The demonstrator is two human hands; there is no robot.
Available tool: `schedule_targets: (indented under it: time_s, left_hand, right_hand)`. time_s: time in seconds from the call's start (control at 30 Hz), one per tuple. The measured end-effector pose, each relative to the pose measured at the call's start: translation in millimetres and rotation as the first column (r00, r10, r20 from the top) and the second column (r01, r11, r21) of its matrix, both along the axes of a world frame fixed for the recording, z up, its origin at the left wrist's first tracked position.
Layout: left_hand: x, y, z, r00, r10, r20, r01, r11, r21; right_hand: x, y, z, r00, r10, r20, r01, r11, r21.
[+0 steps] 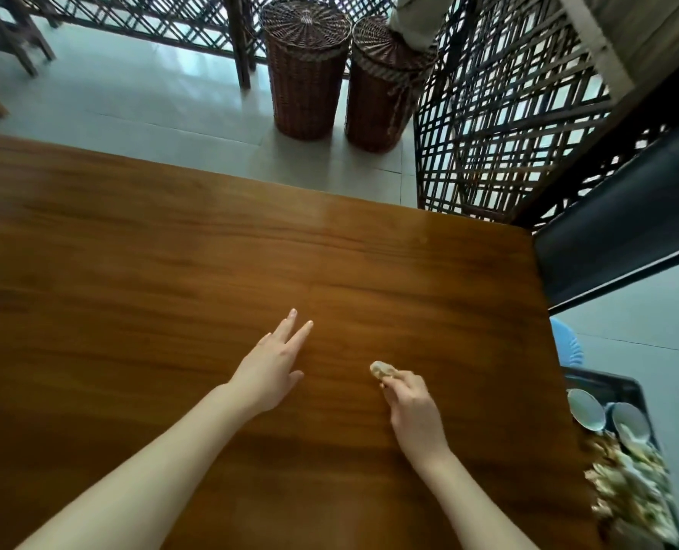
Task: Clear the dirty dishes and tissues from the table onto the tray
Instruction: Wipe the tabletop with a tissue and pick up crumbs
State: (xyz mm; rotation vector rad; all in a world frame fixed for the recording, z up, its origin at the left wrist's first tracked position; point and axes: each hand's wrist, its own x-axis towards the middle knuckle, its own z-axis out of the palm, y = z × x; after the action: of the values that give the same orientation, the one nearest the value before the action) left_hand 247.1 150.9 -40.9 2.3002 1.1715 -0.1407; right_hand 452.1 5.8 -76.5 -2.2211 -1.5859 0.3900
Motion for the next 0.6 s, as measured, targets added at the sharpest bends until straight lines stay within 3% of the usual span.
schedule_targets:
  time_s: [0.07,0.13,0.3,0.37,0.47,0.6]
  left_hand:
    - [3,-5,1,1.000,-0.004,-0.015,0.004,1.000,-0.005]
    - [4,-10,2,0.999,-0.007,-0.038,0.006,1.000,-0.007]
    - [5,-29,3,0.997,0.014,-0.076,-0.017,0.999,-0.045]
    - [4,-34,3,0.996,0.017,-0.091,-0.022,0.998,-0.054]
    - [-1,-37,4,0.992,0.039,-0.118,-0.046,0.997,-0.058]
    - [-1,-46,3,0.990,0.049,-0.129,-0.059,0.995,-0.077]
  right_hand:
    - [35,-9,1,0.972,-0.228,-0.049,0.229,0.973,0.012]
    - [72,-18,1,0.883,-0.469,-0.030,0.469,0.883,-0.016]
    - [73,-12,1,0.764,-0.644,-0.031,0.643,0.765,-0.034]
    - [43,6,0,0.818,-0.570,-0.072,0.570,0.821,-0.023]
    - [-19,23,-3,0.975,-0.220,-0.044,0.220,0.976,0.000]
    - [-56,14,-4,0.991,0.127,-0.029,-0.126,0.991,0.039]
